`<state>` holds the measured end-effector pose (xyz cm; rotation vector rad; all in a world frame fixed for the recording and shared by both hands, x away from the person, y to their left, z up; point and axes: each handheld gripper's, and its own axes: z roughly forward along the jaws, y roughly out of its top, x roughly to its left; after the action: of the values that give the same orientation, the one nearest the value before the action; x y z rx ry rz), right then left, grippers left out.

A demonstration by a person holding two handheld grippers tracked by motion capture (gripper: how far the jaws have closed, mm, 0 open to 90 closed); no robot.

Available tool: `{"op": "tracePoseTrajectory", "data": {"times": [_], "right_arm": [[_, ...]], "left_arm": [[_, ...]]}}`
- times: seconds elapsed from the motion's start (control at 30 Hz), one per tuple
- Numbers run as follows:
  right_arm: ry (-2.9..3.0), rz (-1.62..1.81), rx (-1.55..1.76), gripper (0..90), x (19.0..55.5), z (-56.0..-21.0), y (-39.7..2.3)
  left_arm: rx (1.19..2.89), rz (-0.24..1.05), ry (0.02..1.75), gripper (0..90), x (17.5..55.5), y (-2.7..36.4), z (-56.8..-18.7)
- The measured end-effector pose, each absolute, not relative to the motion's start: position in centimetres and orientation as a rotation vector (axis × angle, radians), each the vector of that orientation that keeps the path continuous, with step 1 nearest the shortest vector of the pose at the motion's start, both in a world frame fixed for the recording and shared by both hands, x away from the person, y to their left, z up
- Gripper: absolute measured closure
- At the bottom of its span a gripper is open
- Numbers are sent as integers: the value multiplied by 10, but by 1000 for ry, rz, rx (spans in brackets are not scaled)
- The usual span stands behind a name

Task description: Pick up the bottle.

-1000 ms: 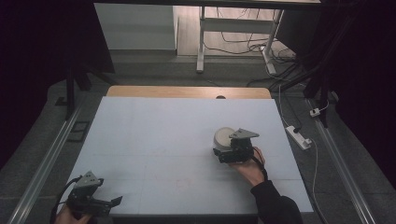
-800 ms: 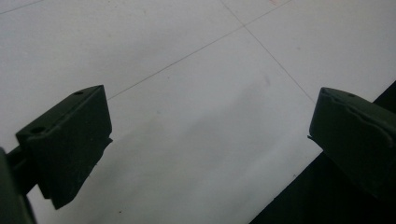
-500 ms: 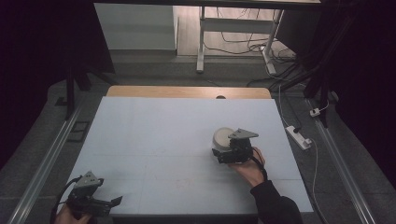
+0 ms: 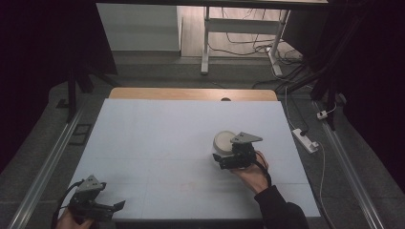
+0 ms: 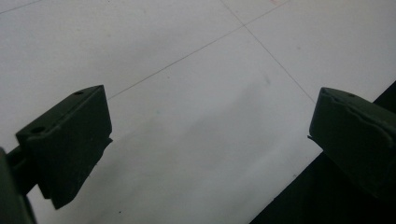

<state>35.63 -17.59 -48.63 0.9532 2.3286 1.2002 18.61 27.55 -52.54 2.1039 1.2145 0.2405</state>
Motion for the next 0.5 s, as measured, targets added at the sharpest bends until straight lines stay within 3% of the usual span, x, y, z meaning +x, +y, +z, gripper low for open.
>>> {"op": "tracePoseTrajectory", "data": {"times": [0.5], "right_arm": [[2382,1227,875,63,342,-481,-155]], "left_arm": [[2105,240,1216,3,186,275,-526]]}}
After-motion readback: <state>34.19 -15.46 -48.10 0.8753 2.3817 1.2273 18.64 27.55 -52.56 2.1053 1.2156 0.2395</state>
